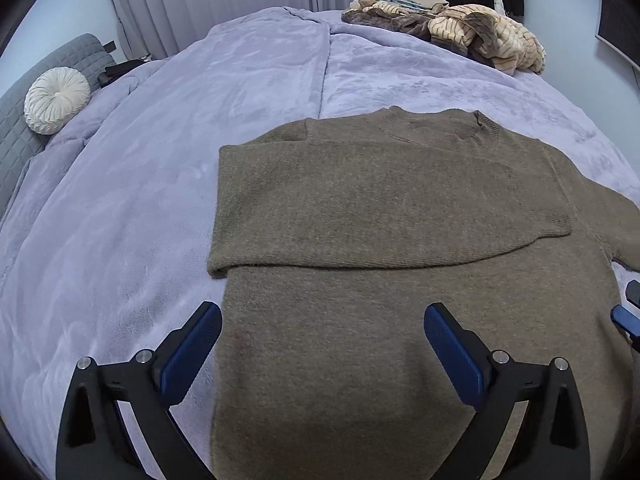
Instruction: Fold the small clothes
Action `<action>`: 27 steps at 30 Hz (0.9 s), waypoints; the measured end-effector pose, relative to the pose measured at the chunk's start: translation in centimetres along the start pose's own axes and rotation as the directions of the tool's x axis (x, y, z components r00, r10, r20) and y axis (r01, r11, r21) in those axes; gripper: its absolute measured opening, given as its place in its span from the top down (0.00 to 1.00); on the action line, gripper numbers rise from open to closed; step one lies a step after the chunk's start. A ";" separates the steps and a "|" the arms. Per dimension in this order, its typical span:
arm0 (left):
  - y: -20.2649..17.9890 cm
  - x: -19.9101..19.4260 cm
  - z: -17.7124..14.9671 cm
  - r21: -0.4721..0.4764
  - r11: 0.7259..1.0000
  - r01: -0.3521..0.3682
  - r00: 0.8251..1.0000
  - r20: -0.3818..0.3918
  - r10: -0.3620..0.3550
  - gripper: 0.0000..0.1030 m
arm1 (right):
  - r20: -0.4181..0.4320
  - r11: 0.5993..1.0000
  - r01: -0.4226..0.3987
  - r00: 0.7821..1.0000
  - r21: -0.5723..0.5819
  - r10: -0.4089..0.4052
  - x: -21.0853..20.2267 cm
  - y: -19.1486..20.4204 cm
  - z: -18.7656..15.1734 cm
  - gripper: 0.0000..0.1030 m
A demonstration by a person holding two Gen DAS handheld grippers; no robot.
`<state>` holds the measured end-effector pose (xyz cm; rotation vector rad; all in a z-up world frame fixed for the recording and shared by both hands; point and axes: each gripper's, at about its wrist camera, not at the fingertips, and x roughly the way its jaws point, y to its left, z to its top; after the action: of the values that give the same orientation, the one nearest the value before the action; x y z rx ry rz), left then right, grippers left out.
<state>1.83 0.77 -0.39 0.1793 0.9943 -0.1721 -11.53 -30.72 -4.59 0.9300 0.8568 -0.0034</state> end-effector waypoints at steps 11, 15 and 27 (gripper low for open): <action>-7.4 -2.1 -1.8 0.080 0.995 0.052 0.999 -0.010 -0.051 0.02 | 0.070 0.999 -0.015 0.997 0.046 0.012 -4.8 -3.9 -0.7 0.32; -10.2 -2.1 -2.5 0.098 0.992 0.080 0.997 -0.030 -0.077 0.02 | 0.103 0.998 -0.021 0.995 0.066 0.014 -6.4 -5.5 -0.5 0.32; -16.0 -1.4 -2.7 0.135 0.979 0.150 0.987 -0.079 -0.141 0.02 | 0.338 0.968 0.051 0.931 0.244 -0.135 -14.2 -13.4 5.7 0.32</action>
<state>-4.77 -14.04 -1.79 0.2425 1.0652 -0.3725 -22.17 -47.92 -3.06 1.0663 0.5705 -0.3516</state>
